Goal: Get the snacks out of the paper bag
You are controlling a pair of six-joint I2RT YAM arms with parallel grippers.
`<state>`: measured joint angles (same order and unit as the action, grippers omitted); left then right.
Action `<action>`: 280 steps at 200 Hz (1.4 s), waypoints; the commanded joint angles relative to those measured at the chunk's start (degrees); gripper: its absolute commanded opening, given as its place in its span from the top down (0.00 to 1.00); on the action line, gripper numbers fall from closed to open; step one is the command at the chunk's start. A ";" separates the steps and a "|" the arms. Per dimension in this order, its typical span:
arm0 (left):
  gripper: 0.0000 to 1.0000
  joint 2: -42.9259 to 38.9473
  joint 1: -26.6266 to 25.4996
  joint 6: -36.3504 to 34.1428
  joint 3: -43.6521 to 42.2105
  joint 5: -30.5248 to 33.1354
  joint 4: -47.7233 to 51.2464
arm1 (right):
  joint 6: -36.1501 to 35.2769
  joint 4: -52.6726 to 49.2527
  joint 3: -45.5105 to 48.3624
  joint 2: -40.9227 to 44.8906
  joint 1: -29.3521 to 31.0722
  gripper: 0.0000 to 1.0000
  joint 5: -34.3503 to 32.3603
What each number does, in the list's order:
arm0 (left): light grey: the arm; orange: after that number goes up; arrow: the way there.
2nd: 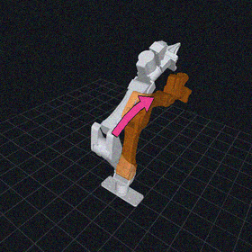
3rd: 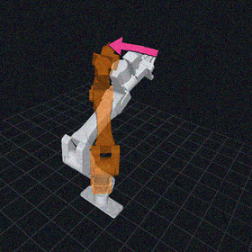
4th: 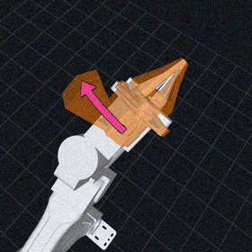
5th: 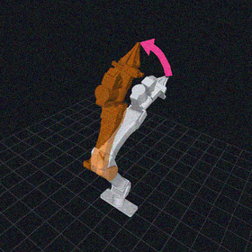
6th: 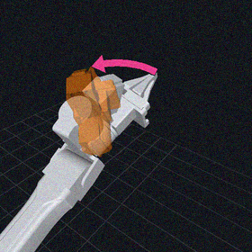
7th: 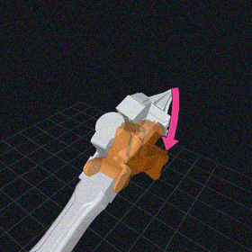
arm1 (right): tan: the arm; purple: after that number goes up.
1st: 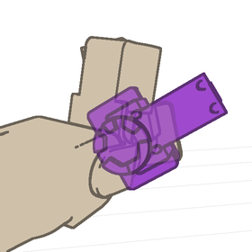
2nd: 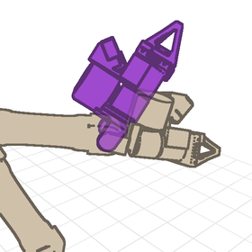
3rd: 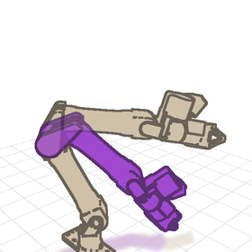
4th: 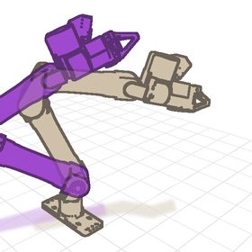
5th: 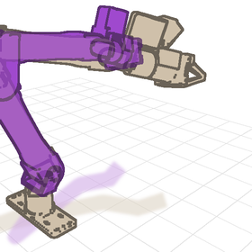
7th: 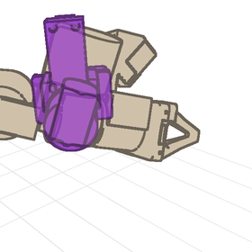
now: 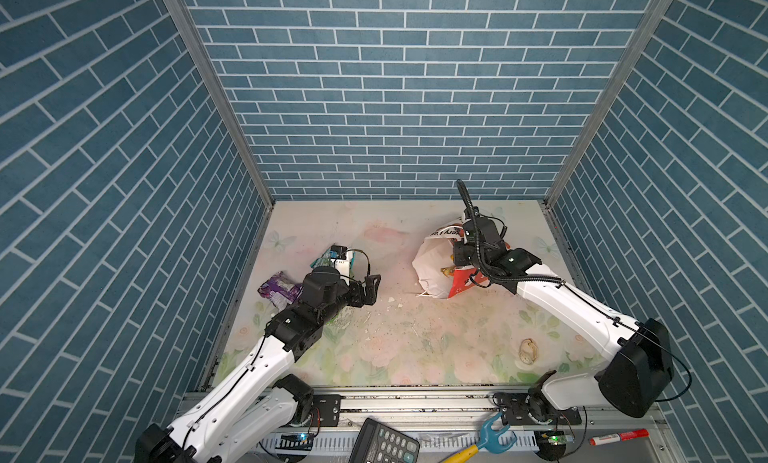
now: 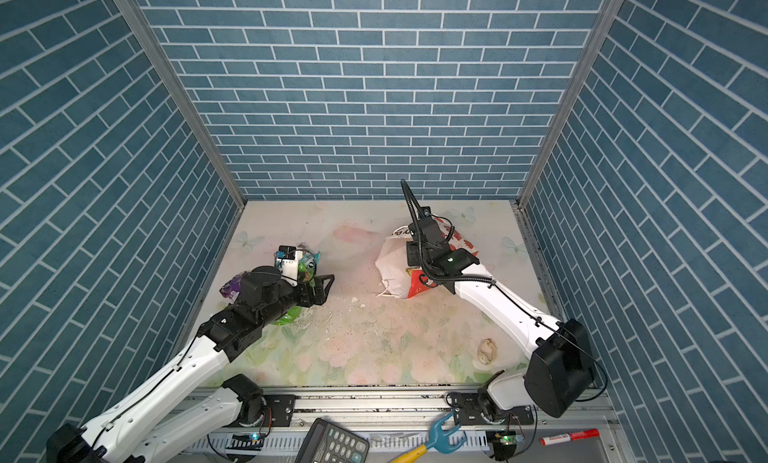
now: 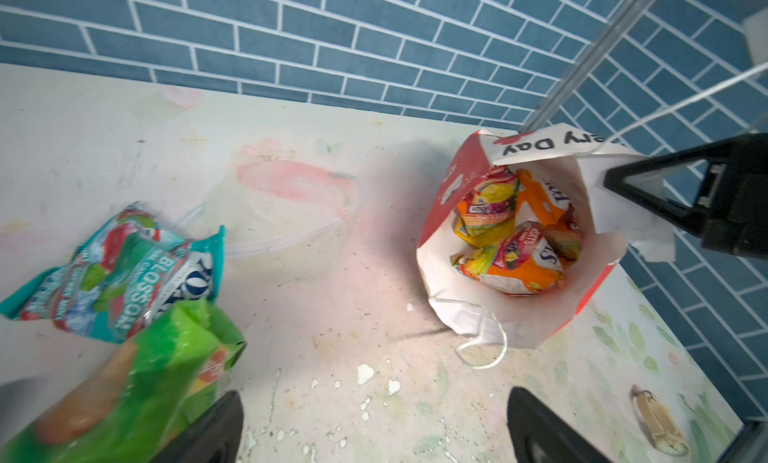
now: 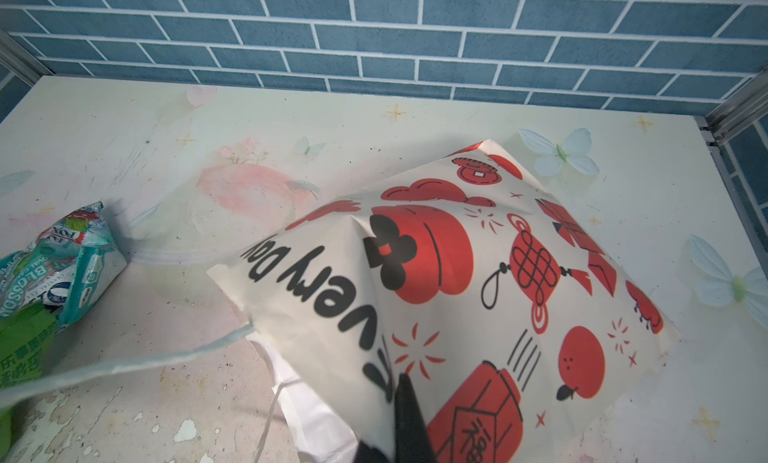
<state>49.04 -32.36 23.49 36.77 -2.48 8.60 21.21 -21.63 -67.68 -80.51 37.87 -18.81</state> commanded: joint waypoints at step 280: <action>0.27 44.99 -15.63 -9.22 8.36 -17.86 -46.27 | 3.92 -2.03 0.04 2.79 -0.19 1.00 -0.50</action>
<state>92.49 -47.31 16.14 42.85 -19.00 -37.54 22.72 -22.15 -65.82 -78.28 37.87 -18.20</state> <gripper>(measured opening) 0.730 0.048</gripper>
